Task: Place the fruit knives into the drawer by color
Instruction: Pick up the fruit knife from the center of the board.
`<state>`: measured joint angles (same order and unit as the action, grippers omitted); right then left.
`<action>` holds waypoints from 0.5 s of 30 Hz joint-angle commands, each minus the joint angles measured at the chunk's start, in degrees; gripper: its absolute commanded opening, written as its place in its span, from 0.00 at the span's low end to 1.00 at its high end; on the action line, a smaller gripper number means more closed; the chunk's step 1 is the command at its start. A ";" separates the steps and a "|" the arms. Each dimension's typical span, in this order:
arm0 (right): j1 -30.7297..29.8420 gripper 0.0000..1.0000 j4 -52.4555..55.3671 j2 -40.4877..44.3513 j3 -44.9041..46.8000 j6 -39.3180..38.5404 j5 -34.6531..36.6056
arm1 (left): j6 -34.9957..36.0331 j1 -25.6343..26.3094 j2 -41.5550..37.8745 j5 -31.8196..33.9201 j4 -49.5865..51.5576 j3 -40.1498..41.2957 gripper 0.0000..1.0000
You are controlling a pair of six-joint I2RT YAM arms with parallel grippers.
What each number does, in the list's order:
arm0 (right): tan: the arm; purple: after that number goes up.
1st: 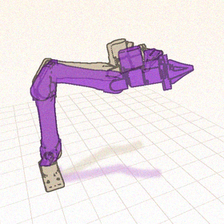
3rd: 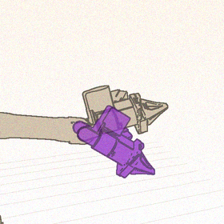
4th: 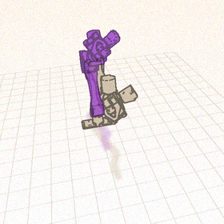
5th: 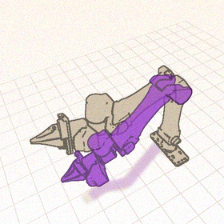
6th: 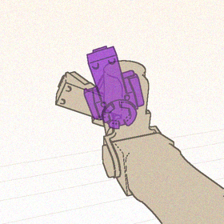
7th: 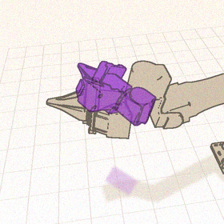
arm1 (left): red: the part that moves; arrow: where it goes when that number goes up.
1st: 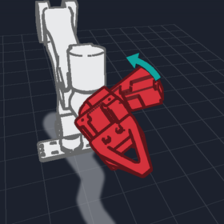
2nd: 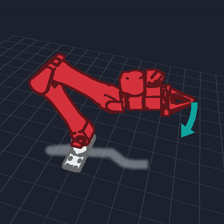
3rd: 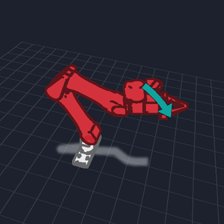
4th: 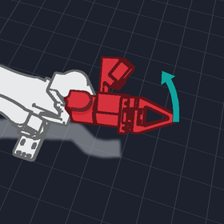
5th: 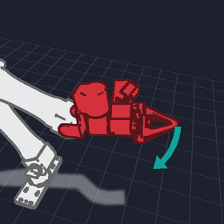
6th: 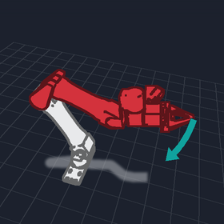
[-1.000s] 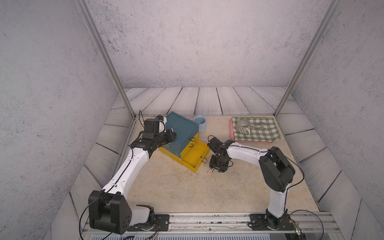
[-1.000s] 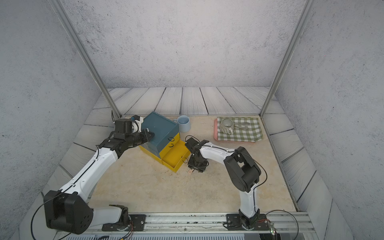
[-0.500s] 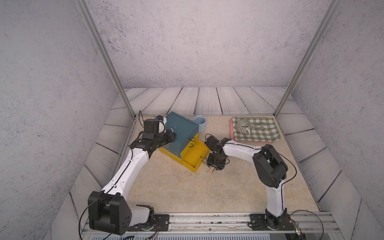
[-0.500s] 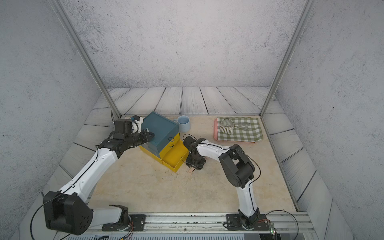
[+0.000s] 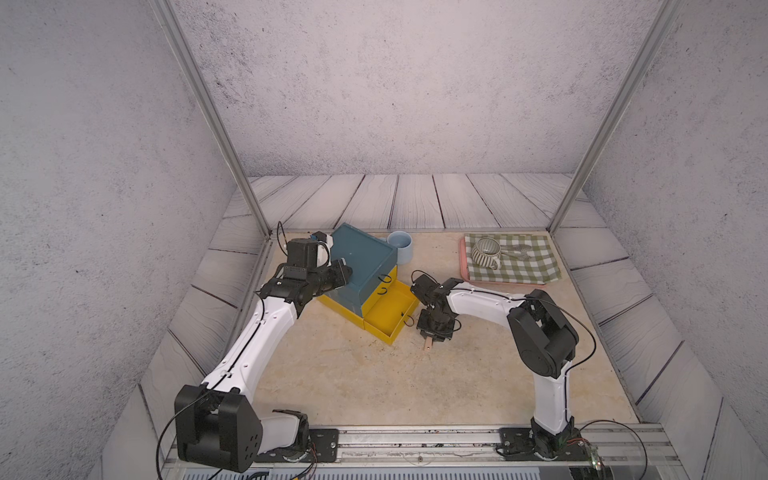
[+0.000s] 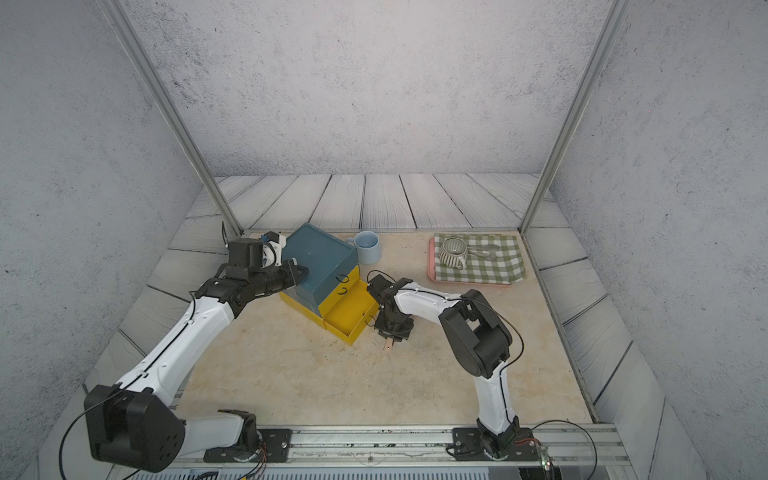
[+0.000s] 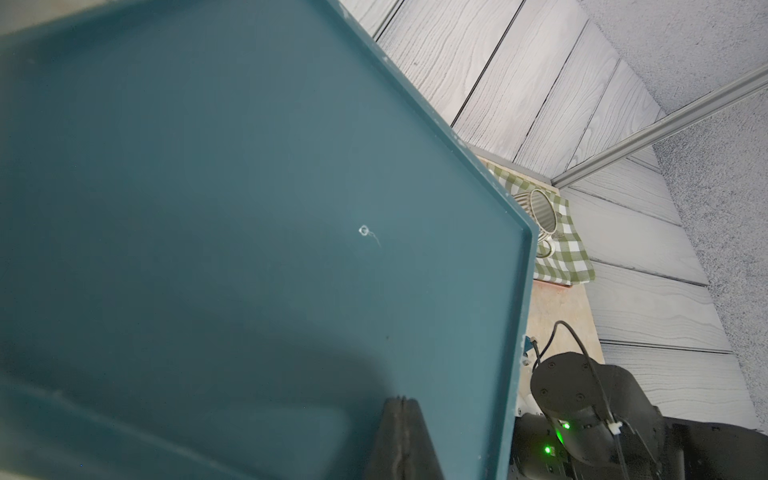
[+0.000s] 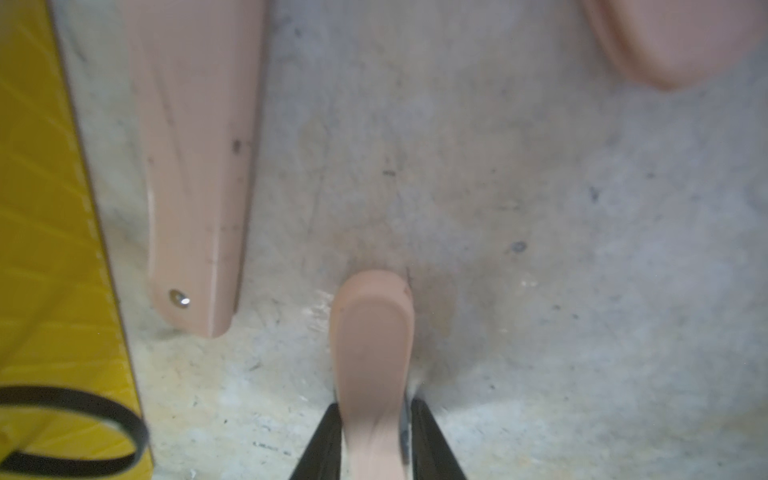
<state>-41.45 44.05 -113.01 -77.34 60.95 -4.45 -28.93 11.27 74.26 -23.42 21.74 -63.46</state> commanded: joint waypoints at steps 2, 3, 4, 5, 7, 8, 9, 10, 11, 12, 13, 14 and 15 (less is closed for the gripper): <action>1.51 0.26 0.92 1.13 4.43 -1.51 1.50 | 0.29 -0.46 0.10 0.39 5.52 1.62 0.00; 1.87 0.25 0.38 1.68 4.98 -1.90 1.35 | 0.29 -0.46 0.10 0.39 5.66 1.67 0.00; 2.37 0.24 -0.24 2.07 5.71 -2.34 1.00 | 0.28 -0.45 0.10 0.41 5.61 1.64 0.00; 2.85 0.23 -1.11 2.63 6.41 -2.90 0.40 | 0.31 -0.45 0.05 0.48 5.62 1.75 0.00; 3.43 0.22 -1.96 3.40 7.26 -3.50 0.22 | 0.36 -0.46 0.14 0.63 5.78 1.68 0.00; 3.61 0.21 -2.25 3.73 7.46 -4.11 0.23 | 0.53 -0.46 0.18 0.76 5.84 1.67 0.00; 3.62 0.21 -2.33 3.93 7.47 -4.62 0.23 | 0.45 -0.45 0.26 0.85 5.86 1.67 0.00; 3.65 0.21 -2.26 4.08 7.34 -5.31 0.31 | 0.45 -0.46 0.35 0.86 5.89 1.67 0.00; 3.66 0.20 -1.94 4.07 7.16 -5.71 0.40 | 0.47 -0.43 0.43 0.92 5.86 1.65 0.00; 3.61 0.20 -2.02 4.11 7.13 -6.07 0.33 | 0.46 -0.46 0.47 1.07 5.86 1.67 0.00; 3.66 0.20 -2.09 4.25 7.16 -6.40 0.32 | 0.46 -0.41 0.62 1.01 5.96 1.54 0.00; 3.58 0.20 -2.21 4.23 7.12 -6.77 0.28 | 0.54 -0.41 0.61 1.17 6.05 1.54 0.00; 3.61 0.20 -2.26 4.13 7.12 -7.12 0.31 | 0.59 -0.45 0.67 1.30 6.05 1.55 0.00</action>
<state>-38.00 41.06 -108.92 -71.50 55.92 -5.41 -28.91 11.27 74.26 -23.33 21.82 -63.46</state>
